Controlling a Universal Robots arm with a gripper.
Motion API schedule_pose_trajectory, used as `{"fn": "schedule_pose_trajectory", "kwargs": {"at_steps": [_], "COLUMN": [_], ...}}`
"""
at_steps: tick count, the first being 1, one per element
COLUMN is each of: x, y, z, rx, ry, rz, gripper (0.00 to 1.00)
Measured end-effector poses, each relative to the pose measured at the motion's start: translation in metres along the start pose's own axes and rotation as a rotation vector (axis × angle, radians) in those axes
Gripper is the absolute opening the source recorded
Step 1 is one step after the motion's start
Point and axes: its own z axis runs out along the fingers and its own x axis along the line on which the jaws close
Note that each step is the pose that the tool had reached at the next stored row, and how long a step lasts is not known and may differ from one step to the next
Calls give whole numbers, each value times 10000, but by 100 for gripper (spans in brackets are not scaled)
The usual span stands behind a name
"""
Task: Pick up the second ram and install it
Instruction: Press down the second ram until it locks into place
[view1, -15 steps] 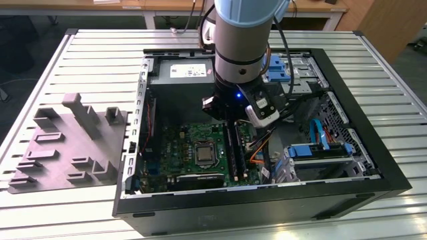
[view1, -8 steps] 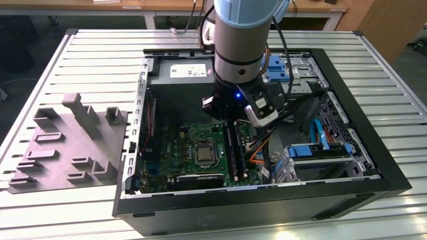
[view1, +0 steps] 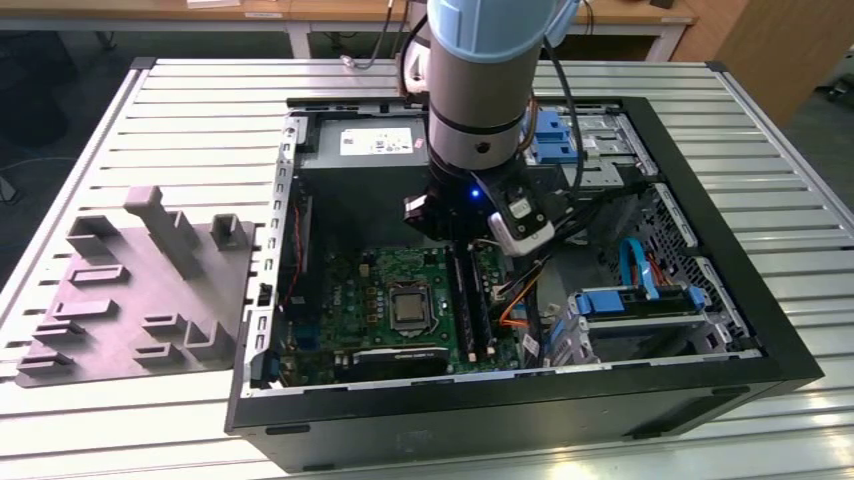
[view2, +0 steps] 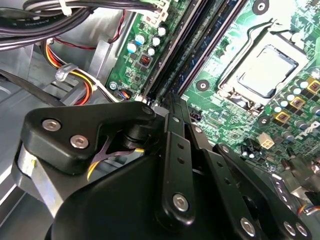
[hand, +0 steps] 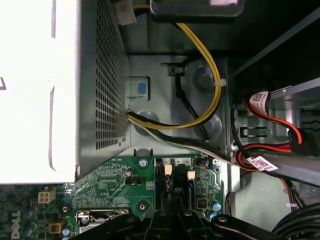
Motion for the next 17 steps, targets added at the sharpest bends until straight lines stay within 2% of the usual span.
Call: {"fn": "schedule_pose_trajectory", "kwargs": {"at_steps": [17], "x": [3], "y": [0], "z": [52], "rx": [1], "ry": [0], "rz": [0], "gripper": [10]}}
